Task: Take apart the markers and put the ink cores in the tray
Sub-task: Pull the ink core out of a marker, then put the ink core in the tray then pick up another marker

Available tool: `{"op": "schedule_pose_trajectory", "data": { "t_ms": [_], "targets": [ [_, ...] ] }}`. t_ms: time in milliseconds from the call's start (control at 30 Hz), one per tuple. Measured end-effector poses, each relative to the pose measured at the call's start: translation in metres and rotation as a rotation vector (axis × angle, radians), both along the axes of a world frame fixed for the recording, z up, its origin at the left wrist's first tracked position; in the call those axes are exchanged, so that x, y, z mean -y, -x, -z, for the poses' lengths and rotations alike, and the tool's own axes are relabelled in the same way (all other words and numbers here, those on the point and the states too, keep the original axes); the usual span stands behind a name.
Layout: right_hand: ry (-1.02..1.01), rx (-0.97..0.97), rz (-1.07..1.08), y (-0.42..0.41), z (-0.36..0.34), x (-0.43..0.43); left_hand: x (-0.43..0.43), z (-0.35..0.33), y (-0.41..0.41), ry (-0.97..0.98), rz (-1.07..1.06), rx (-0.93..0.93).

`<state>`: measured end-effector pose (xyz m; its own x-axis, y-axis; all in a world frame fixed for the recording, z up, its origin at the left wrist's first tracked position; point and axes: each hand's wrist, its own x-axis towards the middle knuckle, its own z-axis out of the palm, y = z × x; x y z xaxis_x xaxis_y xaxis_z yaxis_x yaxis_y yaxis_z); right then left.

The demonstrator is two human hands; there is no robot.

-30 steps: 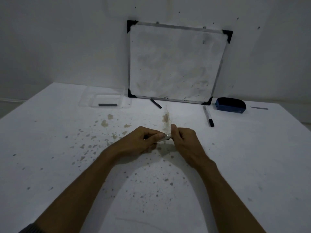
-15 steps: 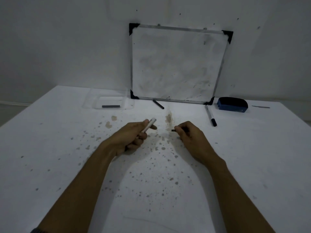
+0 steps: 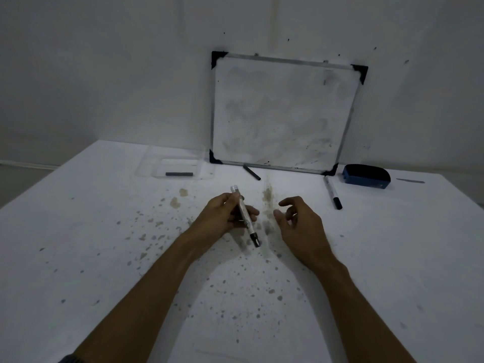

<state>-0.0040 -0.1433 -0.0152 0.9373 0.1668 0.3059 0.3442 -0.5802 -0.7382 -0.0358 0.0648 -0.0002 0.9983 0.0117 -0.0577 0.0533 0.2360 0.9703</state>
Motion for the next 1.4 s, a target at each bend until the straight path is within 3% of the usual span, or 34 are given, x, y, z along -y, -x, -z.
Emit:
{"op": "schedule_pose_trajectory", "data": {
  "t_ms": [167,467,633,800,867,967,1200,1300,1400],
  "targets": [
    [-0.367,-0.333,-0.331,0.010,-0.014,-0.005,0.002,-0.003,-0.005,0.360,-0.140,0.045],
    [-0.970,-0.452,-0.195,0.009,-0.007,-0.025,0.038,0.004,0.005,0.394,-0.075,-0.077],
    [-0.882,-0.331,0.005,0.002,-0.008,-0.016,0.036,0.000,0.006,0.688,-0.088,-0.288],
    [-0.725,-0.088,0.000,0.011,-0.018,-0.019,0.036,0.004,0.005,0.713,-0.058,-0.328],
    [-0.490,0.029,-0.073,0.019,-0.016,-0.024,0.039,0.003,0.007,0.662,-0.006,-0.337],
    [-0.115,0.055,-0.192,0.028,-0.008,-0.037,0.041,0.004,0.010,0.563,0.036,-0.328],
    [-0.301,0.004,0.069,0.023,-0.012,-0.036,0.039,0.002,0.012,0.205,0.178,-0.157],
    [-0.323,-0.055,0.169,0.022,-0.014,-0.033,0.040,0.005,0.013,0.198,0.254,-0.139],
    [-0.433,-0.070,0.185,0.027,-0.017,-0.035,0.045,0.007,0.009,0.355,0.116,-0.193]
  ]
}}
